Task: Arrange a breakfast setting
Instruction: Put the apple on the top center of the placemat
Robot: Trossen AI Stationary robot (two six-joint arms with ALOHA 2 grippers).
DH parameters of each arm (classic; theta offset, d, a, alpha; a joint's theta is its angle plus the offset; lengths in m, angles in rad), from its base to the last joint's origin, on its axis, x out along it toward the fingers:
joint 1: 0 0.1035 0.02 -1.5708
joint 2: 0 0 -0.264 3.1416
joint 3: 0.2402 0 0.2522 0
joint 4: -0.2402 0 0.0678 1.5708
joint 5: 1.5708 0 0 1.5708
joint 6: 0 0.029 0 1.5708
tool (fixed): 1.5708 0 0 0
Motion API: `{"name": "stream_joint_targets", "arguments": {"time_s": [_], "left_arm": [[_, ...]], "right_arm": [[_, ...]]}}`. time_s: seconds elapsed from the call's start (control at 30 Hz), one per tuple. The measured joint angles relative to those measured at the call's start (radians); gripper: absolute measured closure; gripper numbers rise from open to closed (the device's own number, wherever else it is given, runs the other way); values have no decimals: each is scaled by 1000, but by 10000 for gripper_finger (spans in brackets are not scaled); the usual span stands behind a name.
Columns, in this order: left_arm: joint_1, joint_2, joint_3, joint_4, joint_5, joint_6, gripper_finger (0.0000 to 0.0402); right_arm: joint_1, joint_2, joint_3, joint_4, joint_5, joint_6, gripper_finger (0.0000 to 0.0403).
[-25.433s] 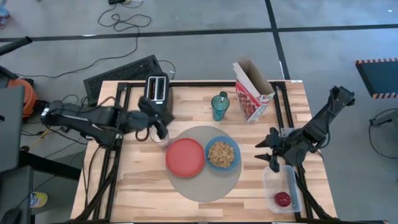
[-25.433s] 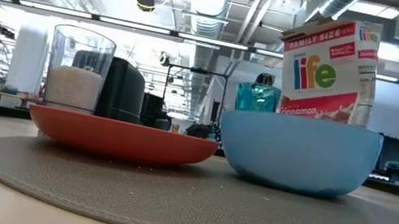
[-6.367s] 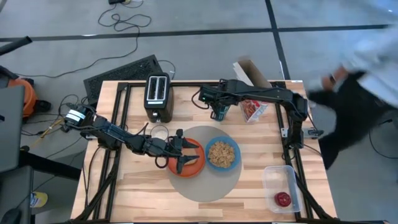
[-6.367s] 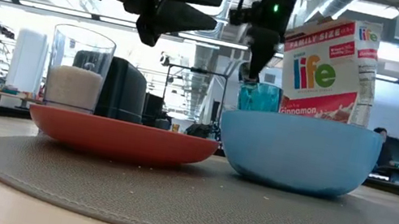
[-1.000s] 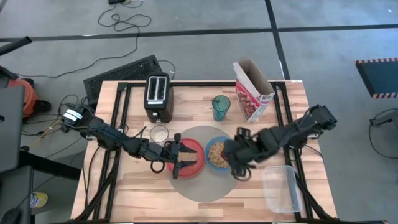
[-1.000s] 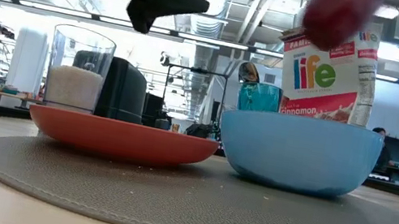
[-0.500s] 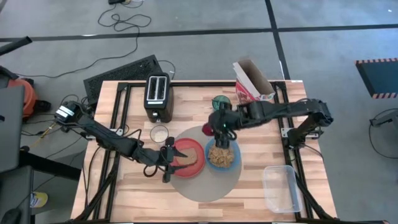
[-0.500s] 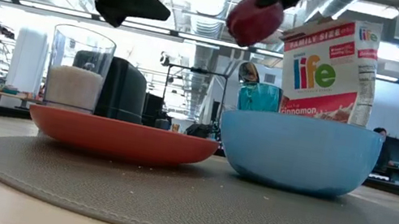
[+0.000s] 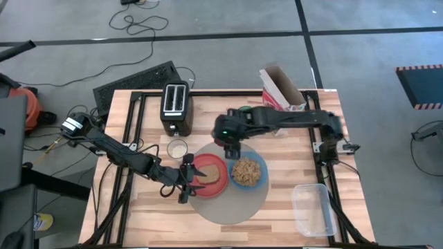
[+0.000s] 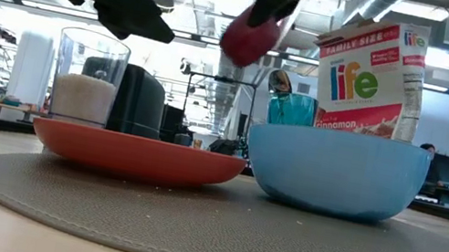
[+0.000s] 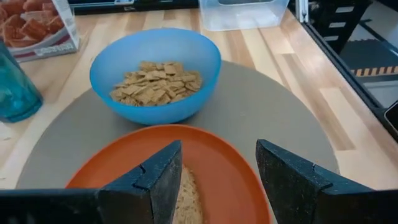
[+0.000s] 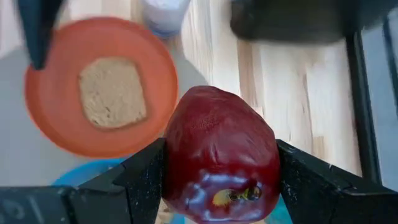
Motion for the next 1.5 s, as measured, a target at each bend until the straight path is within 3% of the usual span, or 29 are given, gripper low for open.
{"name": "stream_joint_targets", "arguments": {"time_s": [0.23,0.63,1.17,1.5], "left_arm": [[0,0,0,-25,44,-26,208],[0,0,0,-38,121,-52,208],[-8,0,0,-47,122,-68,208],[-8,0,0,-46,121,-67,208]], "right_arm": [[-47,180,169,-148,0,10,117],[-60,347,168,-198,-33,3,117],[-60,451,169,-239,-81,-13,116],[-52,451,168,-226,-80,-15,49]]}}
